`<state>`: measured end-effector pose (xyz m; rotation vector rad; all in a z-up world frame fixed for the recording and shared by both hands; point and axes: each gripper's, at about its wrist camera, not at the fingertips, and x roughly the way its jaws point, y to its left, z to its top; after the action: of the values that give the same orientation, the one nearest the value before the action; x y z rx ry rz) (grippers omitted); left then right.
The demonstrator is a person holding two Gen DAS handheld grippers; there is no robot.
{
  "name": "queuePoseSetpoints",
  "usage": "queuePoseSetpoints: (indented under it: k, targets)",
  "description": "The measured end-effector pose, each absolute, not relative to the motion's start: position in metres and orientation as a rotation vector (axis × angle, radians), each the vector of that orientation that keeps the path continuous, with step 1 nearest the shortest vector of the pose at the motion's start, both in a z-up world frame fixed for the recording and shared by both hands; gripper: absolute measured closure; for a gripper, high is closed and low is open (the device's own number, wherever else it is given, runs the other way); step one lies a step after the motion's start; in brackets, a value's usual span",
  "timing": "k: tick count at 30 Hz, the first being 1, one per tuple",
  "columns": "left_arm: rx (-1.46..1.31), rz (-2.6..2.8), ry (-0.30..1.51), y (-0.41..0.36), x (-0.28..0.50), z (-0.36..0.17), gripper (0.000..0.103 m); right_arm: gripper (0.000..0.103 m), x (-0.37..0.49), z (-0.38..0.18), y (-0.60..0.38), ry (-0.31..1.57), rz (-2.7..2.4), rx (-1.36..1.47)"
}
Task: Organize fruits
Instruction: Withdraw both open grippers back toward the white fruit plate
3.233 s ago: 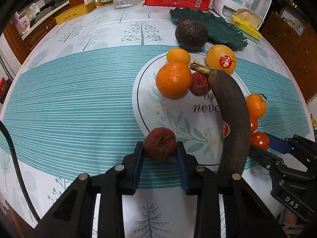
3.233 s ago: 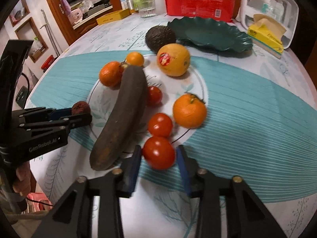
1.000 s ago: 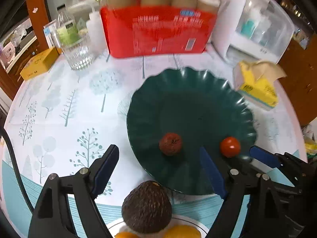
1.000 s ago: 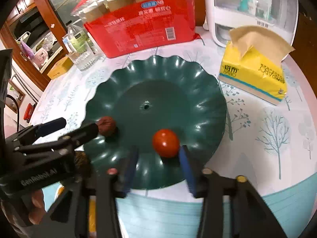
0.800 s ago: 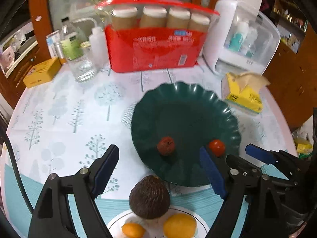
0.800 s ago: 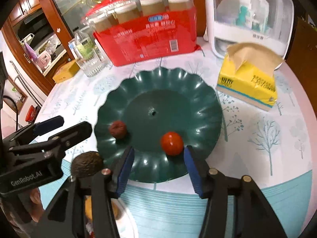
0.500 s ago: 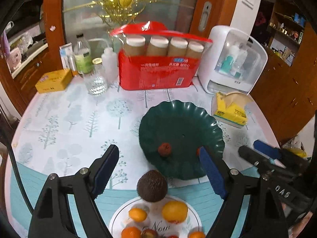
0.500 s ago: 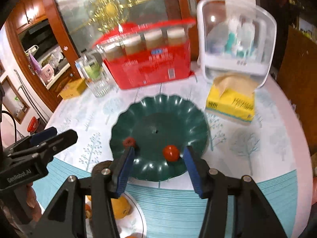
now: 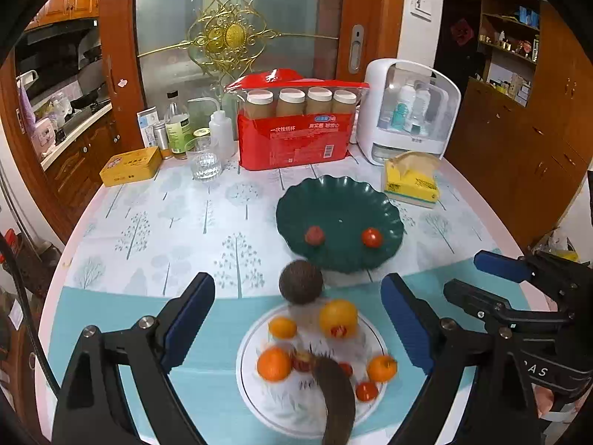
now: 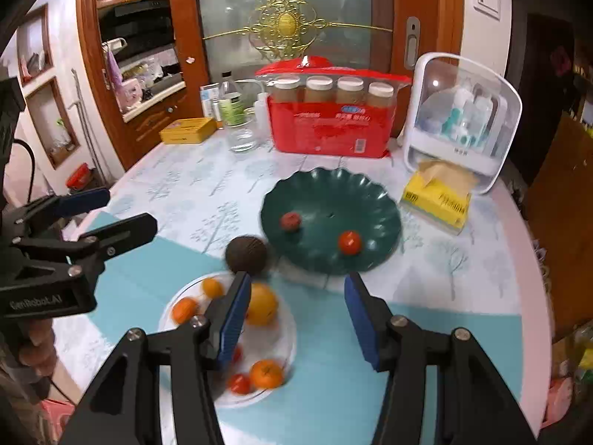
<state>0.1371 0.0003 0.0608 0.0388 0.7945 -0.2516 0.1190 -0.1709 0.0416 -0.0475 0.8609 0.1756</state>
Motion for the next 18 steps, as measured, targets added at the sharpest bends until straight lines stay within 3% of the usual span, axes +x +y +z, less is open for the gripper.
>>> queuePoseSetpoints:
  k: [8, 18]
  targets:
    - [-0.023, -0.218, 0.818, 0.012, 0.088, 0.033, 0.013, 0.044, 0.058, 0.03, -0.159, 0.795, 0.126, -0.114]
    - [-0.048, -0.211, 0.893, 0.016, 0.048, -0.03, 0.013, 0.044, 0.028, -0.011, -0.179, 0.79, 0.07, -0.069]
